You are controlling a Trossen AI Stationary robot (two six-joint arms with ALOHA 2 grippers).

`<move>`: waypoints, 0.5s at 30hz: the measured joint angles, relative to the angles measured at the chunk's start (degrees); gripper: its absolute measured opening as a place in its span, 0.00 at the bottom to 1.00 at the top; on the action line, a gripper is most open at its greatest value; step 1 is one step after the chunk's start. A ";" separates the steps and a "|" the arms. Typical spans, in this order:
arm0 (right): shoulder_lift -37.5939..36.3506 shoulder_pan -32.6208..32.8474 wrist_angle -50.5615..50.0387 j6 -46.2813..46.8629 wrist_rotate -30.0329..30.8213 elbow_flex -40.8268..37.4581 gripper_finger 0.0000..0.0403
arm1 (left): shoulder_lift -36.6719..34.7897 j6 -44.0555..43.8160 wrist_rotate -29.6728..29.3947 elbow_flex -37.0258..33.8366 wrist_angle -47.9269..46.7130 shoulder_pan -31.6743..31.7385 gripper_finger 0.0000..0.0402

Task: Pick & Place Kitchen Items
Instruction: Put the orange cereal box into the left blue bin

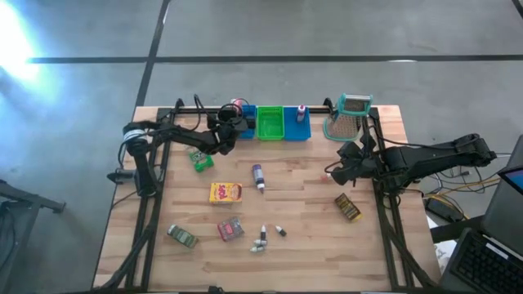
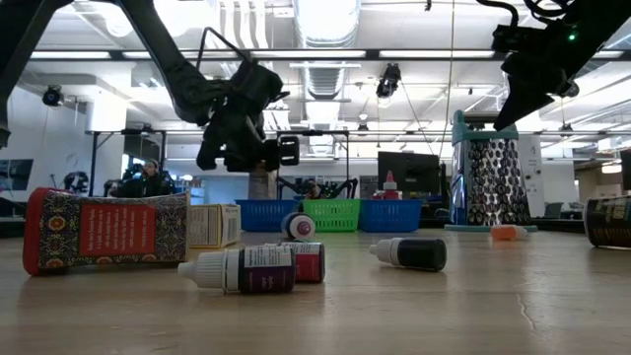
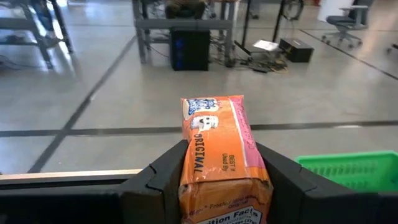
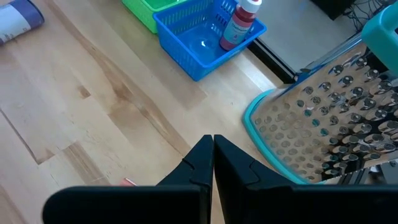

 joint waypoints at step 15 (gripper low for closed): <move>0.00 0.00 0.00 -0.22 -0.48 0.00 0.02 | 0.00 -0.40 1.77 0.00 0.04 0.86 0.70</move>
